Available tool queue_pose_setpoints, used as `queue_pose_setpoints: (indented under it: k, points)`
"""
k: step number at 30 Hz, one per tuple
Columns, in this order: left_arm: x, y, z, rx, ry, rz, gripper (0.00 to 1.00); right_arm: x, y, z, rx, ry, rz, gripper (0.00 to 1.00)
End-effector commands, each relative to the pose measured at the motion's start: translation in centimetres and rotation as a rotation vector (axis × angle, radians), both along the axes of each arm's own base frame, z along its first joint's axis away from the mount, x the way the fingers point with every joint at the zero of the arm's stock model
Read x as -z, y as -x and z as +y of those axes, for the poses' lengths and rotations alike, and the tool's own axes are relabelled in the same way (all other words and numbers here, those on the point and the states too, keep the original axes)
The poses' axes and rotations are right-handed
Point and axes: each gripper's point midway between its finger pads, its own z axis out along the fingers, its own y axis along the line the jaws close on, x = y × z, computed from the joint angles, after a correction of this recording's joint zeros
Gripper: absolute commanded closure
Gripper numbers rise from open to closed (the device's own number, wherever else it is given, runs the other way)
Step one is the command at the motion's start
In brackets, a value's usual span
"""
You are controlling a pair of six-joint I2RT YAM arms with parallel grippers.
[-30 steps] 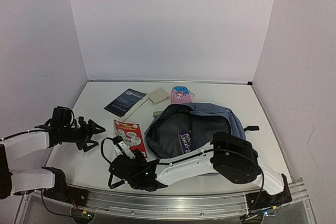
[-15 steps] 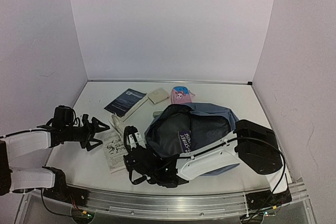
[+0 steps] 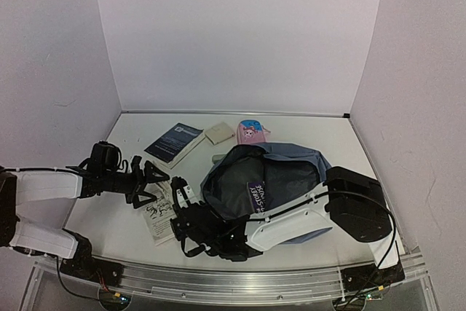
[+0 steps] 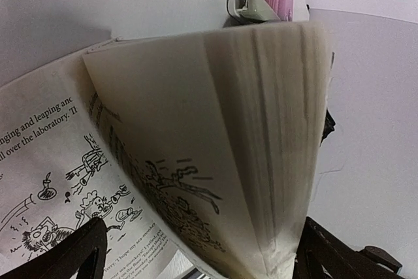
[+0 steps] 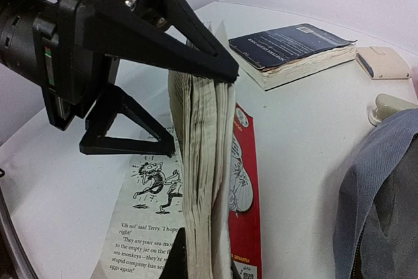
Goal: Pack the student bag
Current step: Pick up the book from the center of the board.
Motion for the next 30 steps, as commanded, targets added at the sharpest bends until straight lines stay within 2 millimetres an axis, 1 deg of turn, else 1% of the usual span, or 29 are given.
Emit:
queue_pose_setpoints:
  k: [1,4,8,12,16,17,20,23,27,30]
  points:
    - [-2.4,-1.9,-0.9,-0.008,0.031,-0.087,0.0,-4.1,-0.2,0.8,0.012,-0.08,-0.067,1.0]
    - [-2.2,-2.2,-0.9,-0.013,0.02,-0.078,0.0,-3.7,0.0,1.2,0.007,-0.039,-0.092,1.0]
    - [-0.4,-2.0,-0.7,-0.017,-0.022,-0.001,0.0,-3.4,0.4,1.7,0.007,0.024,-0.141,1.0]
    - [0.8,-1.8,-0.5,-0.031,-0.045,0.044,0.0,-3.0,0.7,2.1,0.005,0.093,-0.195,1.0]
    - [0.9,-1.9,-0.1,-0.056,-0.067,0.051,0.01,-2.3,0.9,2.3,0.015,0.162,-0.242,1.0]
    - [0.9,-1.9,0.0,-0.062,-0.075,0.055,0.02,-2.2,0.8,2.2,0.024,0.176,-0.25,1.0]
    - [1.0,-1.9,0.4,-0.078,-0.097,0.064,0.13,-2.0,0.6,2.1,0.045,0.207,-0.268,1.0]
    - [1.2,-1.8,0.7,-0.094,-0.107,0.074,0.33,-1.7,0.5,2.0,0.054,0.223,-0.274,1.0]
    - [1.3,-1.7,1.0,-0.114,-0.117,0.081,0.55,-1.4,0.6,2.0,0.055,0.235,-0.276,1.0]
    - [1.2,-1.7,1.2,-0.128,-0.121,0.082,0.68,-1.2,0.6,2.1,0.056,0.246,-0.278,1.0]
